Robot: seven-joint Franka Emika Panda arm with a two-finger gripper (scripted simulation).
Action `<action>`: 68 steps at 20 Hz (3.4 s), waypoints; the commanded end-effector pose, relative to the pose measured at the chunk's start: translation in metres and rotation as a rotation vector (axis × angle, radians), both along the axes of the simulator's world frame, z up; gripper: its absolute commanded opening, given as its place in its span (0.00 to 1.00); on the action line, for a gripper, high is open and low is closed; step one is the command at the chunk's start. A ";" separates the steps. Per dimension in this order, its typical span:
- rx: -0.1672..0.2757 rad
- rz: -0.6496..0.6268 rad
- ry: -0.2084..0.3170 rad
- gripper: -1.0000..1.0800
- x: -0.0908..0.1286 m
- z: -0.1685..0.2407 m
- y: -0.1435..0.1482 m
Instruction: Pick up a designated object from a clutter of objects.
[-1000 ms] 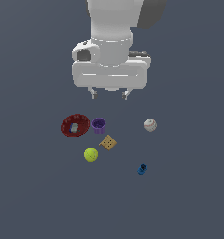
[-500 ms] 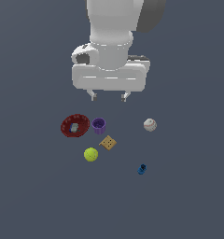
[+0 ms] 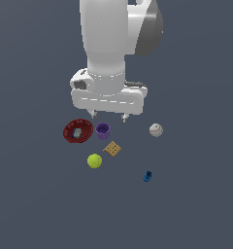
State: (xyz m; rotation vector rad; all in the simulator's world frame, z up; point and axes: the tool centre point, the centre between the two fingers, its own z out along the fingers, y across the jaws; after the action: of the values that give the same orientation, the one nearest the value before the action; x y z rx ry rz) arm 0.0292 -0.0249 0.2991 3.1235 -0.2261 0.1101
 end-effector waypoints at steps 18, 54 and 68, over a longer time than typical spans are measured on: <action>0.031 -0.390 0.057 0.96 0.038 -0.178 -0.066; 0.028 -0.452 0.066 0.00 0.037 -0.258 -0.078; 0.029 -0.451 0.065 0.00 0.027 -0.233 -0.068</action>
State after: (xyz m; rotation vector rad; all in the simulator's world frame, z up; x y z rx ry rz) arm 0.0577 -0.0952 0.0594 3.0031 -0.9225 -0.0031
